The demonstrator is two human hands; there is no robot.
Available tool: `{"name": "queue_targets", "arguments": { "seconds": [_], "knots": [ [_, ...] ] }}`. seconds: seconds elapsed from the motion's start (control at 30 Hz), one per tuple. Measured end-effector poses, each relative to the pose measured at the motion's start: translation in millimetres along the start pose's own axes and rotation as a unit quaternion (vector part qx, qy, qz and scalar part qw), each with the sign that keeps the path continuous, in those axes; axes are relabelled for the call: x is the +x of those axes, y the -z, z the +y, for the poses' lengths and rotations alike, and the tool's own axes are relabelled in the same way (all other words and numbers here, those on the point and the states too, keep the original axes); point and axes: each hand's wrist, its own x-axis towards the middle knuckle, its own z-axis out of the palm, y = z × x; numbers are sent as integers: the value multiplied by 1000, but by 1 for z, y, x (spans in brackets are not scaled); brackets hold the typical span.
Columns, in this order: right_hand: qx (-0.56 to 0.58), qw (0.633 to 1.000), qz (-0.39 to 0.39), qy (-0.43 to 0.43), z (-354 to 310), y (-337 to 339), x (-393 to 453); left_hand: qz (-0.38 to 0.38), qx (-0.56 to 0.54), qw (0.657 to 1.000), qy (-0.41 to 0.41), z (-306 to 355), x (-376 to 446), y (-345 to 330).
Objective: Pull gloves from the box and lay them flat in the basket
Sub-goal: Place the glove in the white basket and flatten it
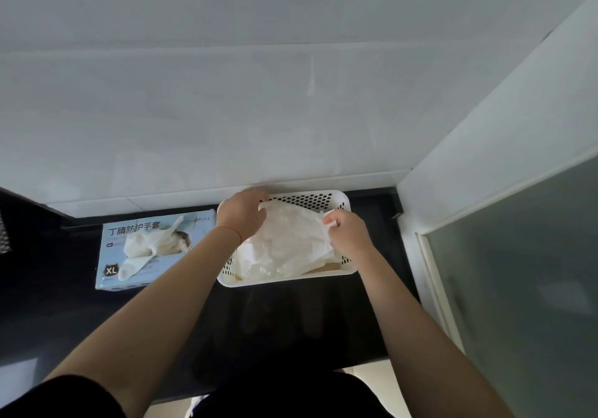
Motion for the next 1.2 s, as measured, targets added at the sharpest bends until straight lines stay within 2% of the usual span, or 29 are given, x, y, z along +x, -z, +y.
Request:
{"name": "queue_targets", "arguments": {
  "seconds": [0.07, 0.13, 0.17, 0.2, 0.27, 0.33, 0.5, 0.77, 0.83, 0.93, 0.97, 1.0, 1.07, 1.13, 1.2],
  "knots": [
    [-17, 1000, 4, 13, 3, 0, 3, 87, 38, 994, -54, 5, -9, -6],
    [-29, 999, 5, 24, 3, -2, 5, 113, 54, 989, -83, 14, -21, -5],
    [-35, 999, 3, 29, 4, -3, 6, 66, 62, 993, -71, 20, -26, -2],
    [-41, 999, 1, 32, 4, -4, 7, -24, 98, 993, -53, 26, -30, 2],
    [-51, 998, -1, 32, 3, -6, 8, -198, 185, 962, -34, 37, -37, 8],
    [-64, 997, -1, 34, 1, -7, 7, -269, 218, 938, -18, 39, -44, 6],
    [-114, 992, 25, 45, -4, -8, 3, -264, 201, 943, -6, 30, -49, 1],
    [-218, 973, 51, 53, -11, -8, -7, -316, 230, 920, 27, 19, -50, 20],
    [-252, 963, 62, 69, -12, -8, -11, -275, 216, 937, 19, 28, -48, 24],
    [-268, 953, 98, 104, -17, -10, -12, -141, 163, 977, -2, 43, -48, 23],
    [-260, 953, 97, 120, -19, -12, -12, -118, 143, 983, -4, 47, -49, 20],
    [-253, 955, 77, 134, -21, -15, -10, -122, 136, 983, -8, 47, -49, 15],
    [-262, 954, -10, 149, -22, -22, -7, -172, 155, 973, -10, 42, -50, 3],
    [-295, 943, -89, 130, -17, -30, -4, -212, 190, 959, 12, 30, -48, -4],
    [-316, 936, -118, 105, -9, -35, -1, -229, 194, 953, 32, 16, -47, -12]
  ]
}}
